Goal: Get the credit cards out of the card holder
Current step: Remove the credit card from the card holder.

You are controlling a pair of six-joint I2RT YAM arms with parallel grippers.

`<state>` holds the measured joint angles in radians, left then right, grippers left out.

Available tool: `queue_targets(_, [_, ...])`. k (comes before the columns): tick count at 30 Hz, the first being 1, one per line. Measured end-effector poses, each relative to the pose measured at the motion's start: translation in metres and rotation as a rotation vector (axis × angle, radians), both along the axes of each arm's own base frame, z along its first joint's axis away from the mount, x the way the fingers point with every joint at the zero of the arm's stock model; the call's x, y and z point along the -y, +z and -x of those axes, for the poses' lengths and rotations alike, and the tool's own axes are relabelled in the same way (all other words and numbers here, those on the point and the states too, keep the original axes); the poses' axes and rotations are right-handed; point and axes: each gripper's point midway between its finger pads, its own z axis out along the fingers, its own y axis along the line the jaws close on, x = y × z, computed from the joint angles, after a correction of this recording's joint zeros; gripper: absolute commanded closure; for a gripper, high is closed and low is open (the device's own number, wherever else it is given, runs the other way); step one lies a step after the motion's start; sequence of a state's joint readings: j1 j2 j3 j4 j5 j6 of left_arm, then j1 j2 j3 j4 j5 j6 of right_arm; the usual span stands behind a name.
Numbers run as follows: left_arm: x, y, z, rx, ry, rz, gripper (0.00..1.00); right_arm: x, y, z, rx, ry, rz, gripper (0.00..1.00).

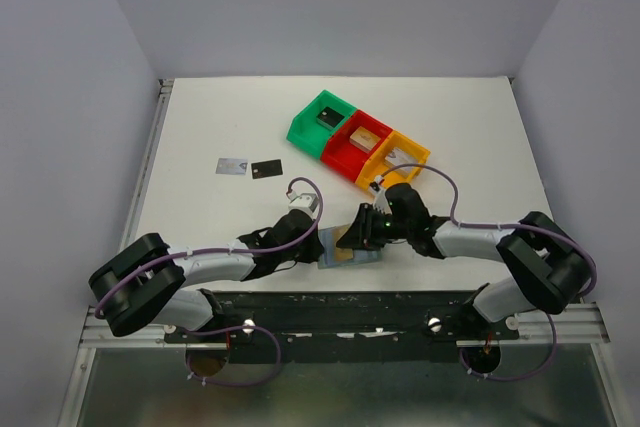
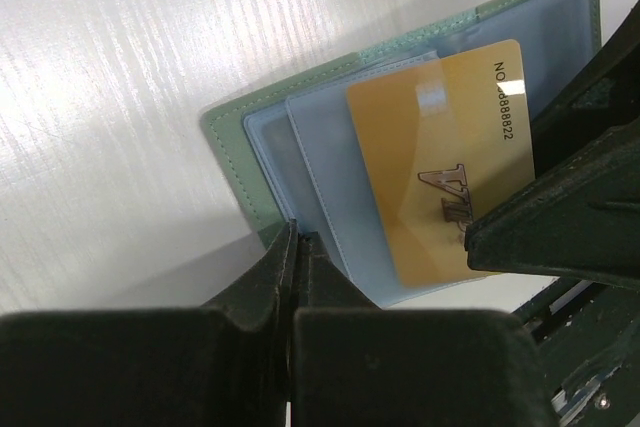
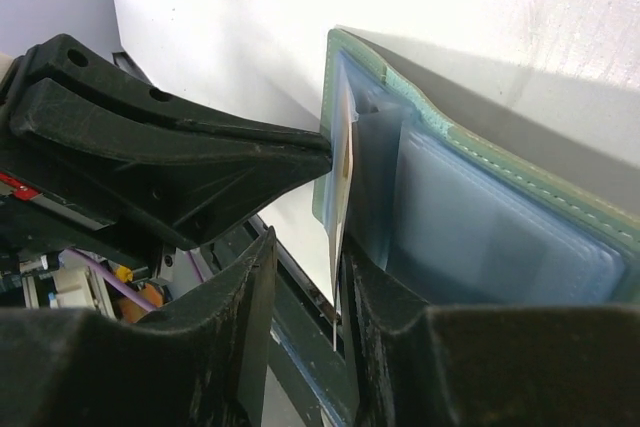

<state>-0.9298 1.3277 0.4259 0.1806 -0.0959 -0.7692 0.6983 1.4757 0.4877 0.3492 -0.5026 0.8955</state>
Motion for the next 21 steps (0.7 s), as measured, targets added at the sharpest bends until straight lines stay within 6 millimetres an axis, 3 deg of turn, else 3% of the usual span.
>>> queue_targets(11, [0.000, 0.000, 0.000, -0.005, 0.009, 0.004, 1.00, 0.005, 0.005, -0.001, 0.023, -0.018, 0.009, 0.68])
queue_targets(21, [-0.001, 0.000, 0.000, -0.007, 0.021, 0.009, 1.00, 0.010, 0.001, -0.001, 0.026, -0.035, 0.039, 0.85])
